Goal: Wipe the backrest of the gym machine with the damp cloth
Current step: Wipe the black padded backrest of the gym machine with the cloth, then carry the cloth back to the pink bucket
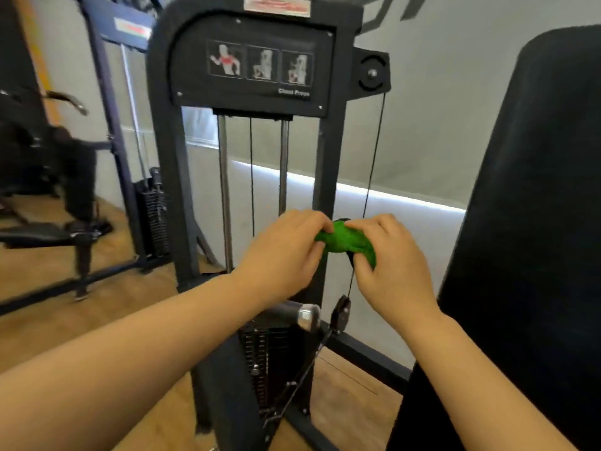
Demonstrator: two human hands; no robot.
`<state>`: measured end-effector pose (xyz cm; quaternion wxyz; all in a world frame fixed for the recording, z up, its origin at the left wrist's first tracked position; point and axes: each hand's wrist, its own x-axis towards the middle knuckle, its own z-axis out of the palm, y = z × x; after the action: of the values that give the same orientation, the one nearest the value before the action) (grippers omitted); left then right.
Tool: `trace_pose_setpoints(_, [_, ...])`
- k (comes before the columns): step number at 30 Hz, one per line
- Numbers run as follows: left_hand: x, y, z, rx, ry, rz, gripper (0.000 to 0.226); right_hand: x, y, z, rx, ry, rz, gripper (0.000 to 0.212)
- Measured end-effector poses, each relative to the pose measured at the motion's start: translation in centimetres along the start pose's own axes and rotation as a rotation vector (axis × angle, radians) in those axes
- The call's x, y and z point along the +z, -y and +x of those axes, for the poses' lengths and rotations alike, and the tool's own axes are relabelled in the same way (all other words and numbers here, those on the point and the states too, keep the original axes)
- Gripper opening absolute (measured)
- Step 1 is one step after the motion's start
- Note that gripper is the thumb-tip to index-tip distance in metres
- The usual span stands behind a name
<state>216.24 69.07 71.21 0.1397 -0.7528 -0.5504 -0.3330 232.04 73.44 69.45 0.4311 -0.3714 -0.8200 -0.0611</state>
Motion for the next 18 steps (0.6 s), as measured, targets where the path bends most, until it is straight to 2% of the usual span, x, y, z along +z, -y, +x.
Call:
trace_pose_setpoints(3, [-4.8,3.1,-2.6,-0.117,-0.096,0.126,0.026,2.6,4.7,3.0,-0.160,-0.024,0.138,0.034])
trace_pose_setpoints(6, [-9.2,6.3,-7.0,-0.241,-0.135,0.304,0.024,6.3,10.5,4.7,-0.326,0.034,0.263,0.035])
trace_pose_setpoints(12, [-17.9,10.9,-18.6,-0.537,-0.028,0.573,0.023,12.6,24.3,3.1,-0.586,0.206,0.465,0.031])
trace_pose_setpoints(18, [-26.2,13.7,-30.2,-0.768,0.002,0.660,0.022,17.1,38.8,-0.1,-0.776,0.316,0.550,0.029])
